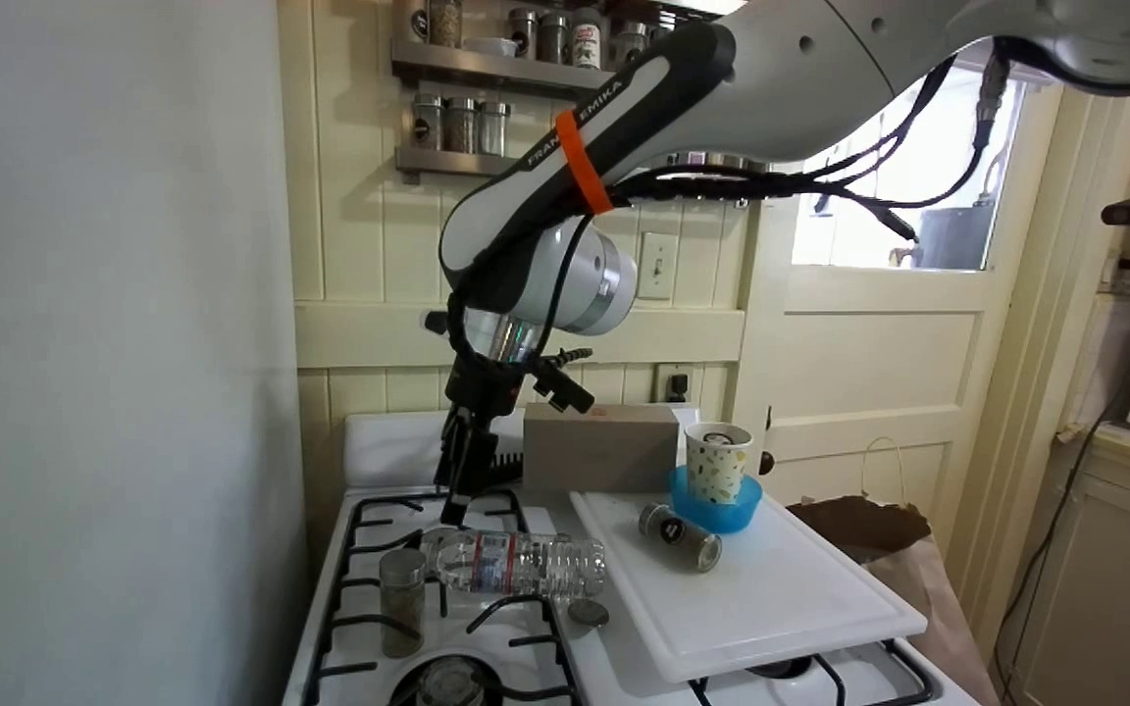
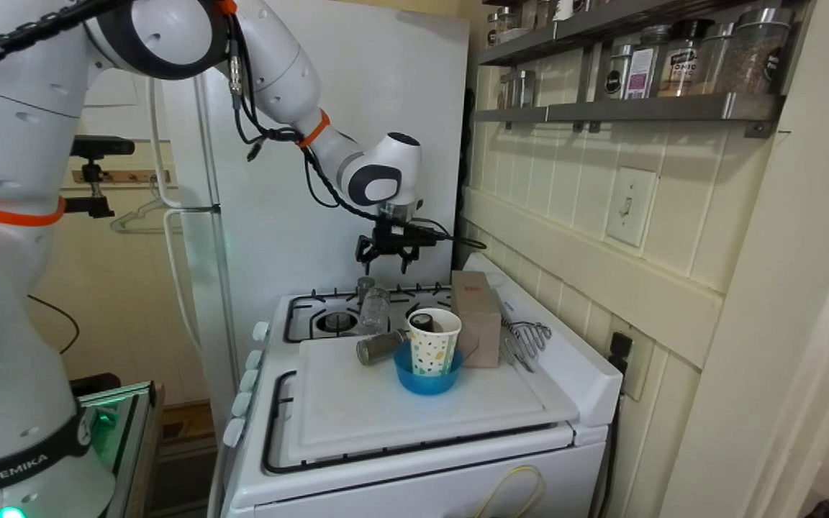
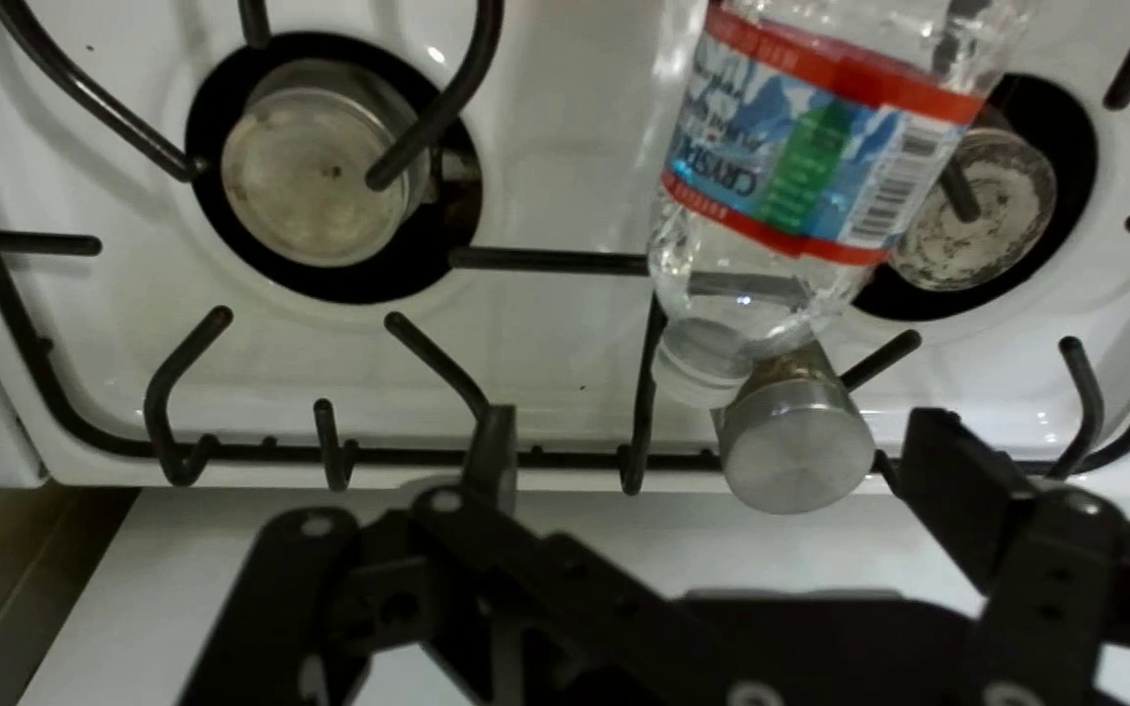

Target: Make the water bottle stand upright on the stove top

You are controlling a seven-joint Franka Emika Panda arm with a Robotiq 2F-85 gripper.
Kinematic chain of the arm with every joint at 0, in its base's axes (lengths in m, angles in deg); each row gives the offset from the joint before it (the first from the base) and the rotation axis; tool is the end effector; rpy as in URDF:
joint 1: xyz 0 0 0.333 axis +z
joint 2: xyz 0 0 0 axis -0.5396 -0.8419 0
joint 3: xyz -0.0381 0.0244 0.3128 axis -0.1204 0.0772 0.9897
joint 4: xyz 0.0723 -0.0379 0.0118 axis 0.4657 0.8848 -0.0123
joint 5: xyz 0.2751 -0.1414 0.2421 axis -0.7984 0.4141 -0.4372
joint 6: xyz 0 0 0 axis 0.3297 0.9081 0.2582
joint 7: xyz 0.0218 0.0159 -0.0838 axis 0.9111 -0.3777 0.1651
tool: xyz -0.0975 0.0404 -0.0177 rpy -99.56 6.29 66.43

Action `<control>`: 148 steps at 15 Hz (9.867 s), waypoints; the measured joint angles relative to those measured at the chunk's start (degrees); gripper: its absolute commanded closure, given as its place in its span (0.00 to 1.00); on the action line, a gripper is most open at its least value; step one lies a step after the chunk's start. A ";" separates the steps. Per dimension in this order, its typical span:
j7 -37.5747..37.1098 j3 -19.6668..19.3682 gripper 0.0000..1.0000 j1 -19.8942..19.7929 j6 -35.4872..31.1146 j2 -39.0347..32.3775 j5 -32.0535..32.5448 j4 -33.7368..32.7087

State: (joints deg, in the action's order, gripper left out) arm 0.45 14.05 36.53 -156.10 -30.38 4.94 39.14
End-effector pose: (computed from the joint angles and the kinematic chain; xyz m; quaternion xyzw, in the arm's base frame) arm 0.5837 0.2353 0.3041 -0.7522 -0.6424 -0.1026 0.1046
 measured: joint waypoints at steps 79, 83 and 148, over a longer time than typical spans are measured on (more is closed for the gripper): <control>9.70 28.64 0.87 -22.54 -39.19 8.99 -49.36 2.27; 15.38 32.38 0.62 -23.14 -47.60 10.43 -51.48 3.81; -29.08 -20.84 0.87 27.49 -88.99 -23.93 -9.18 -9.69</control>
State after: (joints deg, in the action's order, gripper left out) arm -28.63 -6.79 64.02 -245.09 -54.32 -4.24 29.45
